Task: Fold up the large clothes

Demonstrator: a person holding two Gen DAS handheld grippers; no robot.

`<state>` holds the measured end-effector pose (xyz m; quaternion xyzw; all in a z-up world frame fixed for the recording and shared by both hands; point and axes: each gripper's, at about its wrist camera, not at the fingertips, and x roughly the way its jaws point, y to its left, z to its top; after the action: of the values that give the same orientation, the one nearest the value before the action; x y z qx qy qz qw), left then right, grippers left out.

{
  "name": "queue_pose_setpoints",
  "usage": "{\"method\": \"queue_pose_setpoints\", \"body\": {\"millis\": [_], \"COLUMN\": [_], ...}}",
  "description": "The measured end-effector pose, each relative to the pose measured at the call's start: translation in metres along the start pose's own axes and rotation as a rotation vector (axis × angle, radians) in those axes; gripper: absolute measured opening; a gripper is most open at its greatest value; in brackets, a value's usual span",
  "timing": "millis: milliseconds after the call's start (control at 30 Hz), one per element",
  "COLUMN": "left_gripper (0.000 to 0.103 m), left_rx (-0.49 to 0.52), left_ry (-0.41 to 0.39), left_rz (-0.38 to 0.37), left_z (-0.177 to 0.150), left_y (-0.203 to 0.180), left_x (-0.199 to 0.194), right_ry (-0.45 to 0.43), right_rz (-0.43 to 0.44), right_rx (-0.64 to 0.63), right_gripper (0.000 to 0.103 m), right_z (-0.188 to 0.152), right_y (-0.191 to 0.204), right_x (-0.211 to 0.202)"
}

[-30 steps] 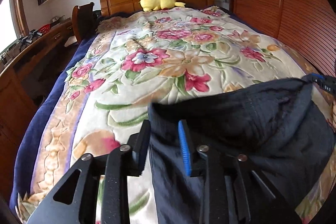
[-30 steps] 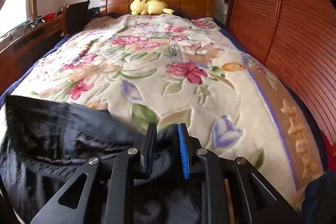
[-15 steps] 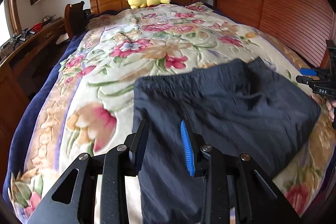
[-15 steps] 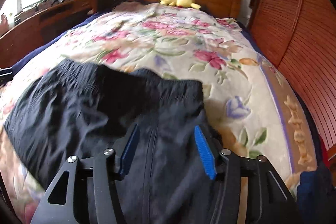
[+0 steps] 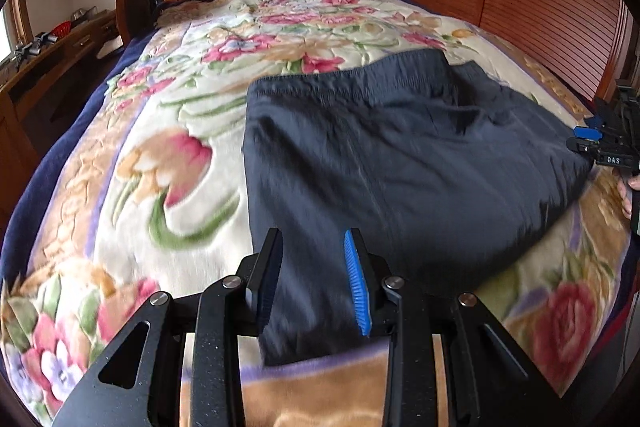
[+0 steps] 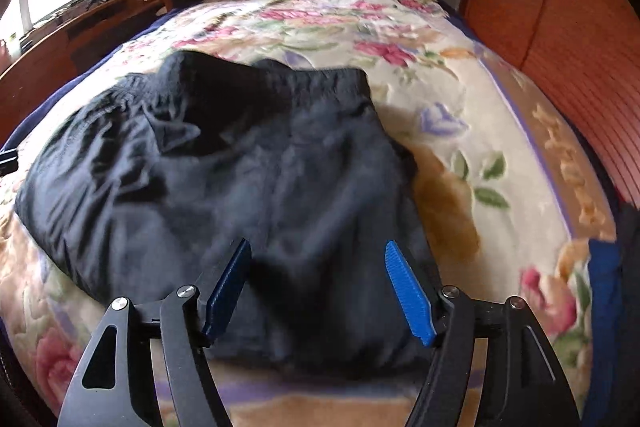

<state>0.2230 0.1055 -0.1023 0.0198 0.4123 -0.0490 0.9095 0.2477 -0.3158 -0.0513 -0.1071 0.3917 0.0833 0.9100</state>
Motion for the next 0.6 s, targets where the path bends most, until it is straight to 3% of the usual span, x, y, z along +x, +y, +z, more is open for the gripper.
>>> {"method": "queue_pose_setpoints", "body": {"millis": [267, 600], "left_gripper": [0.034, 0.035], "left_rx": [-0.034, -0.063], "left_ry": [0.042, 0.078], "left_rz": [-0.027, -0.038], "left_z": [-0.029, -0.05], "left_y": [0.009, 0.019], "left_x": [0.013, 0.02], "right_ry": [0.013, 0.035], "right_rz": [-0.048, -0.067], "right_rx": [0.027, 0.072], "right_gripper": [0.073, 0.084], "right_z": [-0.013, -0.027], "right_y": [-0.009, -0.007], "right_x": [0.002, 0.018]}}
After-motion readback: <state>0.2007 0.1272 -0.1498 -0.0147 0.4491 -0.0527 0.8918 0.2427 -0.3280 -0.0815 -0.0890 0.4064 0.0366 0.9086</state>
